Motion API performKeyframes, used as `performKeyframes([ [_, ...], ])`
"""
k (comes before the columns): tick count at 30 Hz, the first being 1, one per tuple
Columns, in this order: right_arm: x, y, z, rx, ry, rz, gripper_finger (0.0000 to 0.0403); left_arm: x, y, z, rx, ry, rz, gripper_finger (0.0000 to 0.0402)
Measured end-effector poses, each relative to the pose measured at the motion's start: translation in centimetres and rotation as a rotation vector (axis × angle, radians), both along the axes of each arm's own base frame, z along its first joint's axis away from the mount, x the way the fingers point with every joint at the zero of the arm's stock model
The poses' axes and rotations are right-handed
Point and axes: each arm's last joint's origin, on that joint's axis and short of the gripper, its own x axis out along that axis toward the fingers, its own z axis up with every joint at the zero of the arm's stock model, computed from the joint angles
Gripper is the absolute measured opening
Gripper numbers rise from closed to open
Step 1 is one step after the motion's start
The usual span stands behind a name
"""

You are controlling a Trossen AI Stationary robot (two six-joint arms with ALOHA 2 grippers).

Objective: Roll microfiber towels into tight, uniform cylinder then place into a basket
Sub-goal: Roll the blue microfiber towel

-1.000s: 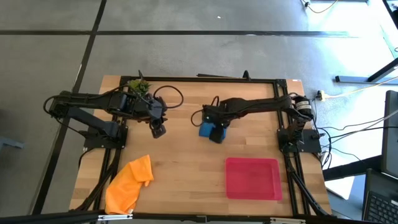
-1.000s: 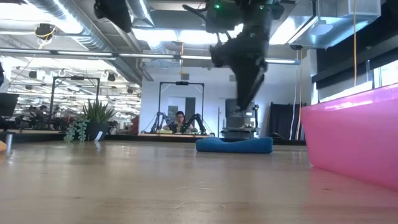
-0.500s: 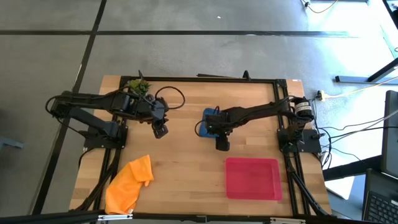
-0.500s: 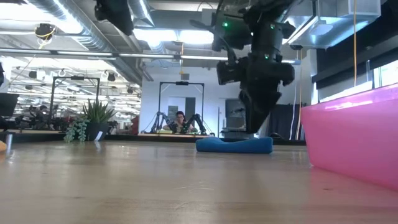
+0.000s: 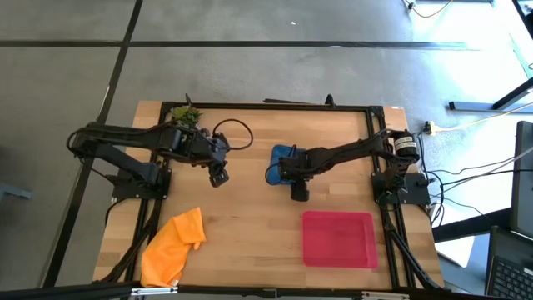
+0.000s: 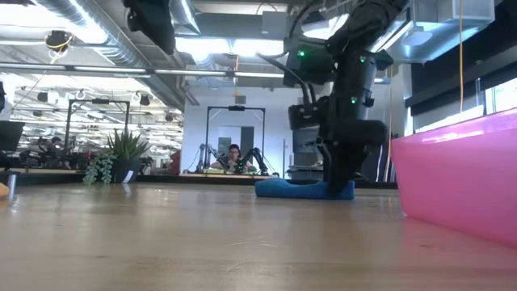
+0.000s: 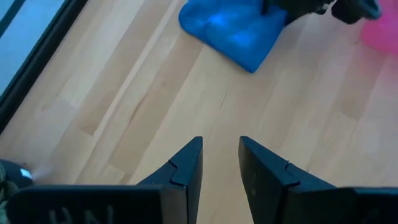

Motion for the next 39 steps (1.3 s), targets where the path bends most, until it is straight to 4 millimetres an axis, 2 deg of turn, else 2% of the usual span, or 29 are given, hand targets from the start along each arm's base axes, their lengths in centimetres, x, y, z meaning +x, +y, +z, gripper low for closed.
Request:
performKeyframes([
  [4, 0.1, 0.0, -0.3, -0.001, -0.037, 0.000, 0.0140, 0.0, 0.0, -0.1, -0.003, 0.012, -0.002, 0.0096],
  [9, 0.7, 0.1, -0.4, 0.060, -0.120, 0.019, 0.0029, 0.1, 0.0, -0.2, -0.005, 0.016, -0.003, 0.0096],
  [10, 0.9, 0.2, -0.3, 0.077, -0.140, 0.026, 0.0018, 0.1, 0.0, -0.2, -0.006, 0.016, -0.002, 0.0096],
  [18, 2.3, 0.2, 0.4, 0.083, -0.305, 0.038, 0.0010, 0.4, -0.3, -0.6, -0.044, 0.056, -0.131, 0.0096],
  [24, 2.4, 0.2, 0.5, 0.084, -0.320, 0.034, 0.0009, 1.3, -0.6, -1.4, -0.057, 0.091, -0.175, 0.0096],
  [33, 2.4, 0.2, 0.5, 0.083, -0.322, 0.032, 0.0009, 3.5, -0.9, -3.9, 0.004, 0.216, -0.275, 0.0095],
  [39, 2.4, 0.2, 0.5, 0.081, -0.322, 0.035, 0.0009, 4.9, -1.2, -5.8, -0.005, 0.290, -0.297, 0.0077],
])
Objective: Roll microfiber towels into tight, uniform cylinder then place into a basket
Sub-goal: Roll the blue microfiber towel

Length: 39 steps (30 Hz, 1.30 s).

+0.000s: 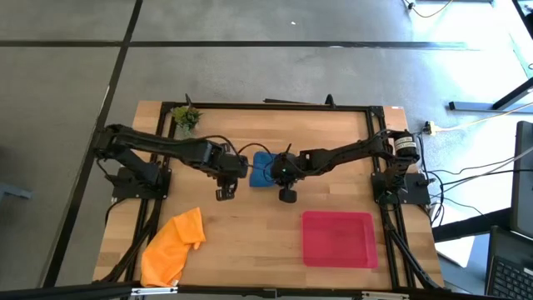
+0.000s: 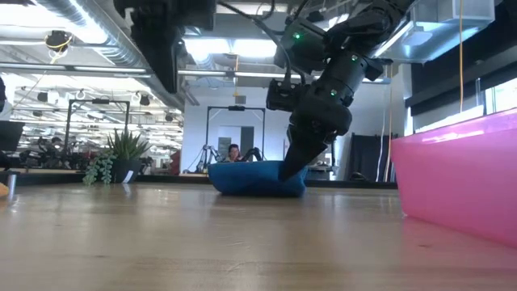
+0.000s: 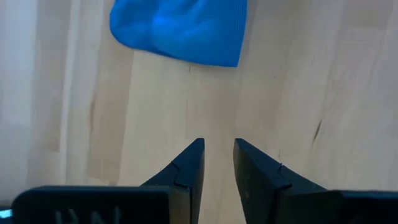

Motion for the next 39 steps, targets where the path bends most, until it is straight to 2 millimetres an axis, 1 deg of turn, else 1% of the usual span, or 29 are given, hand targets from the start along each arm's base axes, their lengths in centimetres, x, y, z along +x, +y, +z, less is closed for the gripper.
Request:
performKeyframes([
  [3, 0.0, 0.0, 0.0, -0.001, 0.000, 0.001, 0.0009, 0.6, -0.1, -0.9, -0.017, 0.033, -0.002, 0.0078],
  [8, 0.0, 0.0, 0.0, -0.017, 0.000, 0.027, 0.0010, 1.3, -0.2, -1.9, -0.037, 0.058, -0.007, 0.0099],
  [13, 0.0, 0.0, 0.0, -0.019, 0.000, 0.030, 0.0010, 1.7, -0.1, -2.2, 0.018, 0.047, 0.019, 0.0114],
  [16, 0.0, 0.0, 0.0, -0.017, 0.002, 0.027, 0.0010, 1.8, -0.1, -2.2, 0.034, 0.045, -0.027, 0.0114],
  [19, 0.0, 0.0, 0.0, -0.008, 0.006, 0.012, 0.0010, 2.4, -0.1, -2.5, 0.046, 0.015, -0.090, 0.0110],
  [22, 0.0, 0.0, 0.0, 0.004, 0.006, -0.007, 0.0010, 3.0, -0.1, -3.0, 0.055, -0.056, -0.155, 0.0108],
  [28, -0.1, 0.0, 0.0, 0.015, 0.011, -0.025, 0.0010, 3.6, 0.8, -5.8, -0.008, -0.161, -0.251, 0.0109],
  [34, -0.1, 0.0, -0.1, 0.016, 0.012, -0.024, 0.0011, 3.3, 1.3, -9.0, -0.010, -0.266, -0.263, 0.0106],
  [39, -0.1, 0.0, -0.1, 0.016, 0.014, -0.023, 0.0011, 2.7, 1.1, -10.7, -0.005, -0.315, -0.266, 0.0106],
])
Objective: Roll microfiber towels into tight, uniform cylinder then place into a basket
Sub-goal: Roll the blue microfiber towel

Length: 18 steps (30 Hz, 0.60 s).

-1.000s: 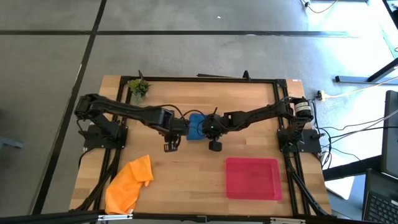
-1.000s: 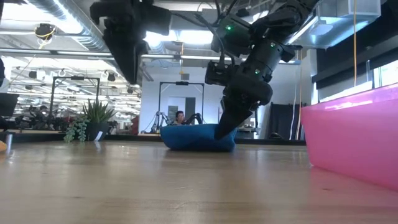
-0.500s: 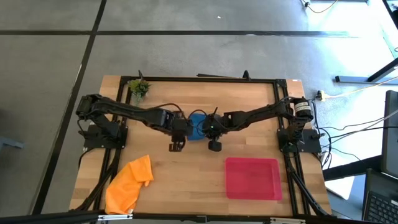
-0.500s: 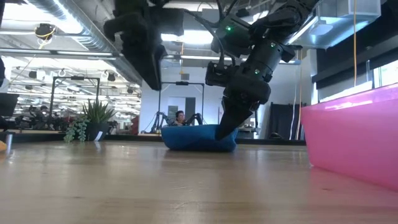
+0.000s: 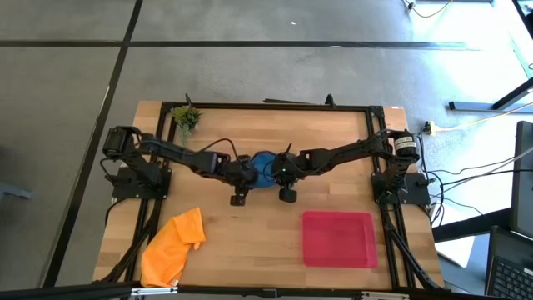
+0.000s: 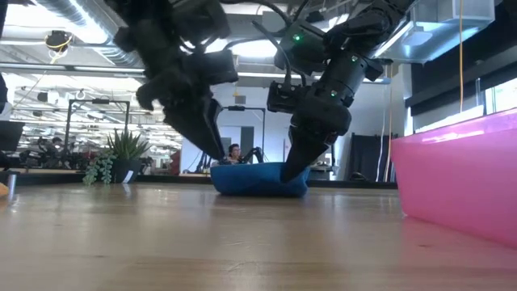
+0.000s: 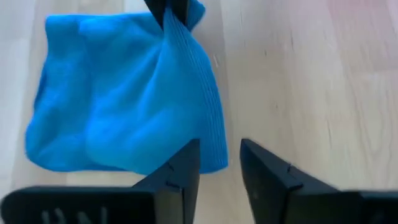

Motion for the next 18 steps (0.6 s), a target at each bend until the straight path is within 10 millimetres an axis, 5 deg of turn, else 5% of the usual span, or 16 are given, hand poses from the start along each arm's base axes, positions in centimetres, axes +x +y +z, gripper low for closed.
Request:
performKeyframes([
  [18, 0.0, 0.0, 0.0, 0.002, 0.002, -0.002, 0.0011, -1.2, -0.2, -2.6, 0.019, -0.054, 0.093, 0.0106],
])
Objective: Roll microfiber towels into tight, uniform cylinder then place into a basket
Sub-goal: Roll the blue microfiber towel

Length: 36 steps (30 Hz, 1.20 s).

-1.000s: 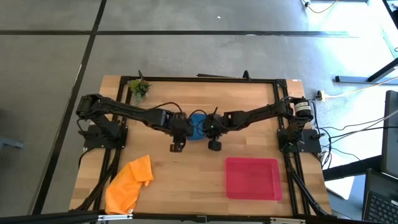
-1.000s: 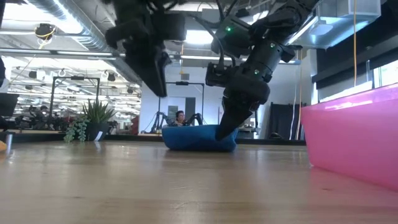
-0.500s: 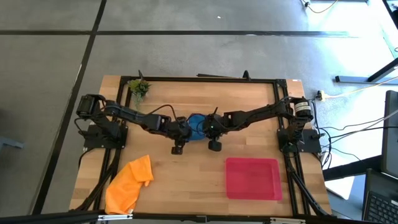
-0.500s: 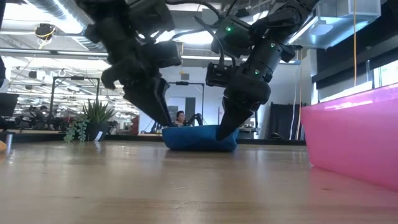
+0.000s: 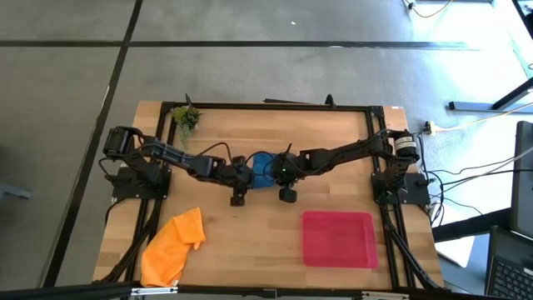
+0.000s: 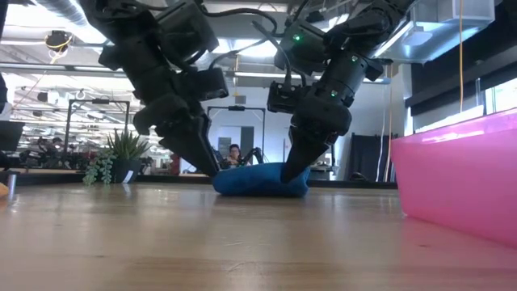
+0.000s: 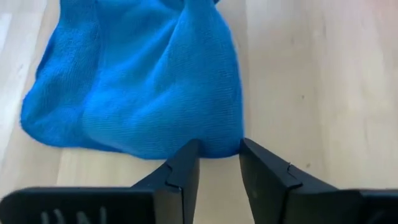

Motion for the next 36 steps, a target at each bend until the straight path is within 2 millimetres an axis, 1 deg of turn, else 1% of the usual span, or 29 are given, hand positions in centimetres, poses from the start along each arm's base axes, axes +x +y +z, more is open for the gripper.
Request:
performKeyframes([
  [3, 0.0, 0.0, 0.0, 0.000, 0.000, 0.000, 0.0011, 0.0, -0.3, 0.3, -0.006, -0.010, -0.005, 0.0106],
  [7, 0.0, 0.0, 0.0, 0.000, -0.002, 0.000, 0.0011, 0.2, -0.4, 0.5, -0.024, -0.041, 0.037, 0.0106],
  [17, 0.0, 0.0, 0.0, 0.000, -0.003, -0.001, 0.0011, 0.9, 0.0, -2.0, 0.002, 0.009, 0.069, 0.0106],
  [26, 0.0, 0.0, 0.0, 0.001, -0.002, -0.001, 0.0011, 1.4, -0.4, -4.1, 0.007, 0.049, 0.066, 0.0102],
  [29, 0.0, 0.0, 0.0, 0.001, 0.007, -0.001, 0.0011, 1.4, -0.4, -4.3, -0.018, 0.047, 0.087, 0.0079],
  [33, -0.1, 0.2, -0.1, 0.055, 0.013, 0.024, 0.0011, 1.4, -0.4, -4.2, -0.052, 0.049, 0.079, 0.0015],
  [36, -0.2, 0.3, -0.1, 0.129, 0.023, 0.037, 0.0011, 1.5, -0.4, -4.2, -0.108, 0.047, 0.076, 0.0006],
])
